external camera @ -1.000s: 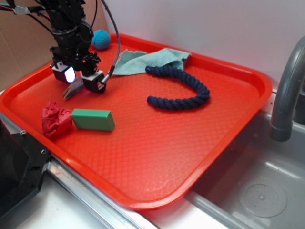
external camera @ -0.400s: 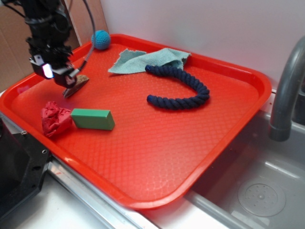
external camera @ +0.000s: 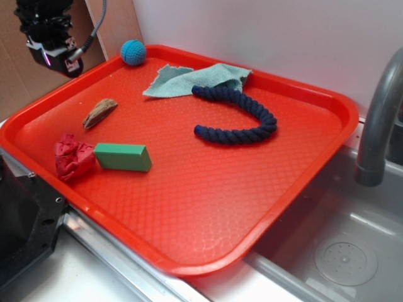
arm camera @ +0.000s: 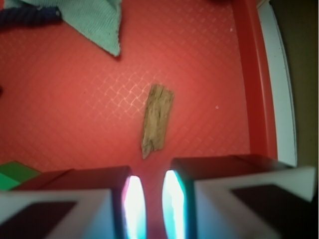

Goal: Grab the wood chip.

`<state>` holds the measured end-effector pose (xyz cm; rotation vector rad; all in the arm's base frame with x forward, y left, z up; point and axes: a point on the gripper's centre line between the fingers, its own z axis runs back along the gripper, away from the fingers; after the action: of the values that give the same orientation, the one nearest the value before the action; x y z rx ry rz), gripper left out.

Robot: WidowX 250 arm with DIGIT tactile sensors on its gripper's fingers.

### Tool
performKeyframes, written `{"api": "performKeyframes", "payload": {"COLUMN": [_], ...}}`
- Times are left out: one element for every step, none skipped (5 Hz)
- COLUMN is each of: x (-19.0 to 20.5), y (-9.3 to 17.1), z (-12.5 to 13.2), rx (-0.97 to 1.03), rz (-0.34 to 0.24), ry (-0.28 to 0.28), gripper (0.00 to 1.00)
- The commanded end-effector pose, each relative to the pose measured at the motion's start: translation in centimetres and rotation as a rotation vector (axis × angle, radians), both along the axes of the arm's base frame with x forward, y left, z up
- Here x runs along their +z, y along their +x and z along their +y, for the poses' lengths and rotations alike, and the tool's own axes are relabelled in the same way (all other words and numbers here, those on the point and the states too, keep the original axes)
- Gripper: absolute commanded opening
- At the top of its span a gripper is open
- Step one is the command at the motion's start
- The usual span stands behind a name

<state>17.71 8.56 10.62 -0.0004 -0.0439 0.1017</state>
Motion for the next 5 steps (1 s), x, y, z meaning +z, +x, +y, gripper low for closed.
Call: {"api": "performKeyframes", "payload": {"x": [-3.5, -5.5, -7.2, -9.0, -9.7], "y": [1.7, 2.2, 2.8, 2.9, 2.6], "z": [1.9, 1.9, 1.4, 0.9, 1.0], "rx": [0.02, 0.017, 0.008, 0.0, 0.002], "rz": [0.024, 0.043, 0.065, 0.094, 0.105], "ry": [0.032, 0.033, 0.036, 0.054, 0.06], "gripper": [1.0, 1.0, 1.0, 1.0, 0.0]}}
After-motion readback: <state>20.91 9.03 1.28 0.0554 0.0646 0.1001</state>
